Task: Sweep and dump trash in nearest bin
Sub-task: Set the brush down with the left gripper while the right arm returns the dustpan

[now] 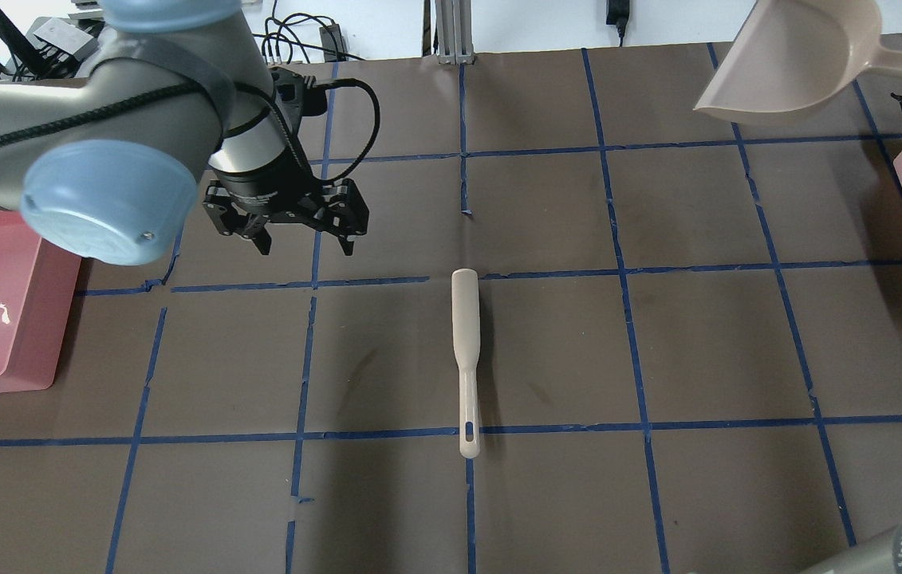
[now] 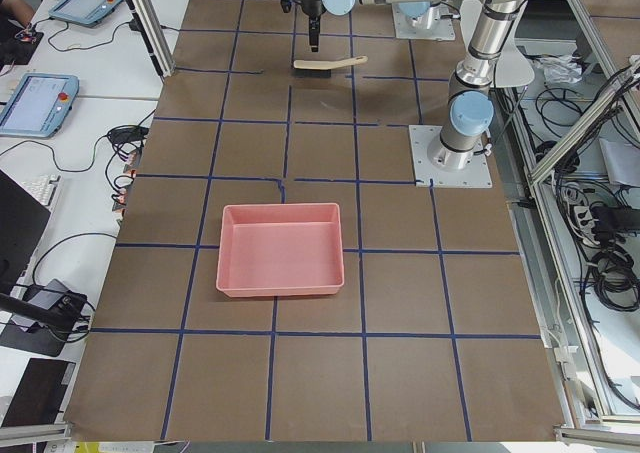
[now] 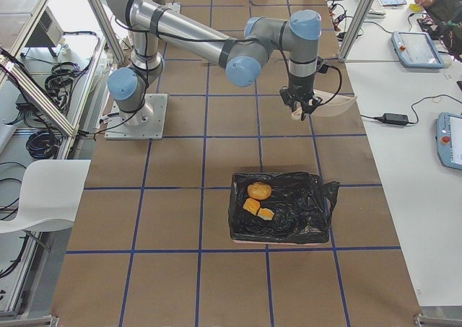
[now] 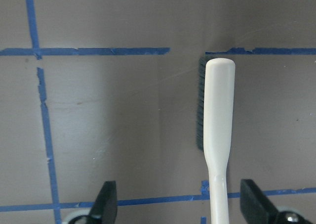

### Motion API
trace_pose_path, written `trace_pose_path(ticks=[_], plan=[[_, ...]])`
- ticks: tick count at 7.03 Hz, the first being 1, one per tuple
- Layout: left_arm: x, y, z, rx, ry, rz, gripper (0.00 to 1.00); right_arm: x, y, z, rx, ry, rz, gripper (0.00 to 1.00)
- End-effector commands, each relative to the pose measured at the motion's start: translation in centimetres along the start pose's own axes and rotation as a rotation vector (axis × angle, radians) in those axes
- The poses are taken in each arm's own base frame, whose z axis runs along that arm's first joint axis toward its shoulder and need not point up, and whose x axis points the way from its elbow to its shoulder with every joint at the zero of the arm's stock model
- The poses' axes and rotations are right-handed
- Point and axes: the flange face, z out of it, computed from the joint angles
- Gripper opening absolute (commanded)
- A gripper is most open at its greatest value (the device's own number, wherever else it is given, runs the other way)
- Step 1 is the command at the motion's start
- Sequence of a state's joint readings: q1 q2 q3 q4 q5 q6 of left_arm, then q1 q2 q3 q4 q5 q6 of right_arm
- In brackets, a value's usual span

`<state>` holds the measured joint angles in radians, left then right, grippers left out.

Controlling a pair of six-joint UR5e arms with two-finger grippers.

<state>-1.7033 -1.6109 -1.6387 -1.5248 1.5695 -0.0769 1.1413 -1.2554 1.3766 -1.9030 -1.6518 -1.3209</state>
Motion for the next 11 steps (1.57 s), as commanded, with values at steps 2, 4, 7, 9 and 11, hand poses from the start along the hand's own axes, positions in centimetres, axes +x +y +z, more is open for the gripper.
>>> trace_pose_path(ticks=[2,4,7,9,11], plan=[[-1.1,-0.8,-4.0,-0.049,0.017,-0.005,1.0,-6.3,-7.7,2.5,0.006,-0.076,0.139,0.06],[-1.6,-1.3,-5.2,0.035,0.017,0.064,1.0,-11.2,-13.2,3.2,0.012,-0.118,0.312,0.06],[-2.1,-1.4,-5.6,0.076,-0.027,0.166,1.0,-18.9,-20.9,3.8,0.004,-0.181,0.507,0.06],[-2.2,-1.3,-5.7,0.075,-0.027,0.166,1.0,-24.2,-25.2,4.3,-0.027,-0.198,0.613,0.07],[-2.3,-1.1,-5.4,0.069,-0.028,0.166,1.0,-29.6,-30.1,5.6,-0.007,-0.19,0.652,0.07]])
